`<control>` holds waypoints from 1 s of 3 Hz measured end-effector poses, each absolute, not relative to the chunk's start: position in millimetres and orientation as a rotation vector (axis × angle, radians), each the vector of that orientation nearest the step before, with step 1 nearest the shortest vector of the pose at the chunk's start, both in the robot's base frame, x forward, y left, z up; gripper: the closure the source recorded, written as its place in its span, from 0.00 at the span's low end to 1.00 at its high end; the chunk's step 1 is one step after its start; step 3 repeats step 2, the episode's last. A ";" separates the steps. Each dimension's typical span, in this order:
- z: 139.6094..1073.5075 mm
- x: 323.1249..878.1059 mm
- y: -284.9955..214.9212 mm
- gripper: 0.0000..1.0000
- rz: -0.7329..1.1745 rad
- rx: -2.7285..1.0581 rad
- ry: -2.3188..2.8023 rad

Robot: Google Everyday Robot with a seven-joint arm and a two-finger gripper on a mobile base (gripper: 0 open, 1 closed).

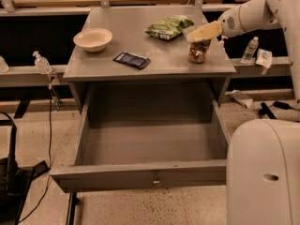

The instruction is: Pick orange can from top drawer and place on counter

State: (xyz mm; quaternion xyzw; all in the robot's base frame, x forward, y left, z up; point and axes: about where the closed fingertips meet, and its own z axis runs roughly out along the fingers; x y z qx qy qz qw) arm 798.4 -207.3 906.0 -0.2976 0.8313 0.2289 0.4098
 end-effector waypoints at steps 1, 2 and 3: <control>928.2 780.0 -229.8 0.00 0.616 -0.743 2.012; 964.9 743.6 -248.1 0.00 0.607 -0.824 1.917; 964.9 743.6 -248.1 0.00 0.607 -0.824 1.917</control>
Offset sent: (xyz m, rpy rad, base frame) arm -0.1062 -0.0553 0.0908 0.0367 -0.2304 0.1392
